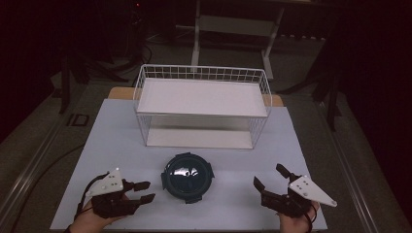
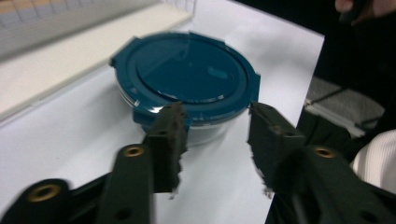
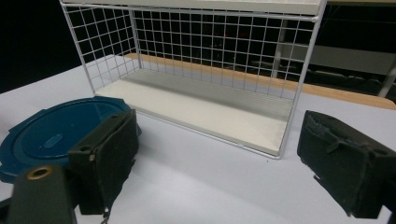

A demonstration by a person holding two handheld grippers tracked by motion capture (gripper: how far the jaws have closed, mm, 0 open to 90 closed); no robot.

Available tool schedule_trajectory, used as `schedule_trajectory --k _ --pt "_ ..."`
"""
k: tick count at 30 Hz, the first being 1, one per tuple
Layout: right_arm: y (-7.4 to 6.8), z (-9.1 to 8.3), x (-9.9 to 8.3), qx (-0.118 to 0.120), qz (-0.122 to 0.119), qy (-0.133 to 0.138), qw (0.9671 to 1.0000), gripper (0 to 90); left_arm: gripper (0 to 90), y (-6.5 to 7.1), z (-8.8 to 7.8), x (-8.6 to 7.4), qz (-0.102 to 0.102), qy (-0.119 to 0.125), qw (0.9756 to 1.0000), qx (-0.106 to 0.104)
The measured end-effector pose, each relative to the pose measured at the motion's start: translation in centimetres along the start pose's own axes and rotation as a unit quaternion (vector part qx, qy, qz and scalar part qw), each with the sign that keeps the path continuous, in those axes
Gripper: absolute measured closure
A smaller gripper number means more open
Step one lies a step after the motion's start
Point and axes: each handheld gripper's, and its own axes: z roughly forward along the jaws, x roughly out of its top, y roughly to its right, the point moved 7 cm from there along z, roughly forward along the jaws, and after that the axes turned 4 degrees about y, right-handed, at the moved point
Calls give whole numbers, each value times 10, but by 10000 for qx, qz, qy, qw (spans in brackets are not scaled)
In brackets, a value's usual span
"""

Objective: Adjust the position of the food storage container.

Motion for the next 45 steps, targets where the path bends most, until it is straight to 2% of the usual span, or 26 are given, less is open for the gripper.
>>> schedule_trajectory --k 2,3,4,6,7,8,11,13,15,17,18,25,41,43,45 --pt "0 0 0 9 0 -9 10000 125 676 0 3 -2 8 -71 10000 -7" --pt "0 1 0 13 3 -15 10000 126 676 -1 6 -5 -18 -189 9998 20" --pt "0 1 -1 18 10 -25 10000 126 747 -2 11 -7 -53 -241 9997 -39" --pt "0 1 -1 15 2 -24 10000 126 783 -2 14 -9 -95 -332 9994 -70" --pt "0 1 0 19 8 -20 10000 126 863 -1 19 -12 -67 -449 9990 -58" --pt "0 1 0 19 8 -20 10000 126 890 -1 19 -12 -67 -449 9990 -58" --pt "0 1 -1 21 30 -31 10000 126 894 -1 33 -17 -98 -739 9972 -77" --pt "0 0 -1 28 18 -28 10000 126 894 -1 37 -18 -79 -758 9971 -61" --pt "0 0 -1 29 23 -28 10000 126 894 -4 45 -20 -88 -906 9958 24" --pt "0 0 -1 36 26 -23 10000 126 894 -4 48 -20 -110 -919 9957 -19" --pt "0 0 -1 45 39 -32 10000 126 895 -6 51 -21 -100 -974 9952 61" --pt "0 0 -1 63 34 -29 10000 130 896 -9 55 -22 -86 -993 9950 -14" --pt "-2 0 -1 124 53 -26 9999 130 897 -27 51 -21 -228 -920 9951 277" --pt "-2 0 -1 141 62 -33 9999 130 896 -31 51 -20 -212 -915 9948 392" --pt "-2 1 -1 140 65 -37 9999 130 896 -34 50 -18 -290 -819 9956 362"
